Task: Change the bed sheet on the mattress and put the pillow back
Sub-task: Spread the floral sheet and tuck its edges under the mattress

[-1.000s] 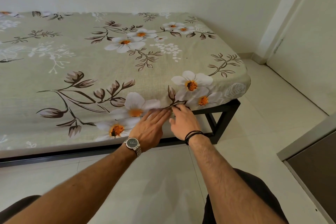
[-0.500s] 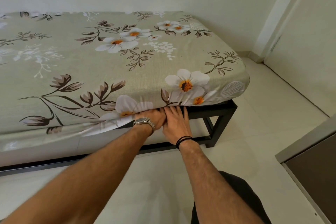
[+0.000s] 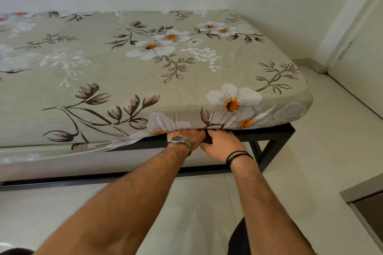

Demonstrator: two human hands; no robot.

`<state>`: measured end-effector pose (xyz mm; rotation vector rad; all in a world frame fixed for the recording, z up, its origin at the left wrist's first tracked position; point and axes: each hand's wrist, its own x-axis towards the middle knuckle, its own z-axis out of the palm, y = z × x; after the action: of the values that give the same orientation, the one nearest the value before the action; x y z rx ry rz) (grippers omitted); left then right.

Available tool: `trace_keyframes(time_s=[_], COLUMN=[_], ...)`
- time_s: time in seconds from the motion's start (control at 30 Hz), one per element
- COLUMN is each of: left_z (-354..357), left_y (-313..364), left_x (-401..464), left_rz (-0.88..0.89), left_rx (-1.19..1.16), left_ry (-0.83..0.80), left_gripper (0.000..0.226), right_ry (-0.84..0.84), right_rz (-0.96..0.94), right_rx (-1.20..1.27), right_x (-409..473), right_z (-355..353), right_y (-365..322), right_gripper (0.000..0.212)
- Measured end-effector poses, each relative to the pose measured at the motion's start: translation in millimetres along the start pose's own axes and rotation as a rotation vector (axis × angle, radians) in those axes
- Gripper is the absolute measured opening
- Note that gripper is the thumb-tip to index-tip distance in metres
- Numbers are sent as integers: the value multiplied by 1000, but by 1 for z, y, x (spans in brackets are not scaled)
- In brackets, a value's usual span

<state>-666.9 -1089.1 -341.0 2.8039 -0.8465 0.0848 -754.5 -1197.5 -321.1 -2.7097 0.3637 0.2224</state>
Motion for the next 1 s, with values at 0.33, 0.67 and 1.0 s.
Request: trace_keyframes(time_s=[0.33, 0.67, 1.0], left_z=[-3, -2, -1], left_y=[2, 0, -18], left_x=[-7, -5, 6], left_rz=[-104, 104, -141], left_rx=[-58, 341, -387], left_ry=[66, -47, -127], left_gripper=[31, 20, 36], right_ry=[716, 983, 1120], right_rz=[593, 199, 272], right_rx=[1594, 2160, 2041], right_x=[-15, 10, 22], right_z=[-43, -81, -65], right_y=[62, 85, 104], right_gripper=[81, 37, 29])
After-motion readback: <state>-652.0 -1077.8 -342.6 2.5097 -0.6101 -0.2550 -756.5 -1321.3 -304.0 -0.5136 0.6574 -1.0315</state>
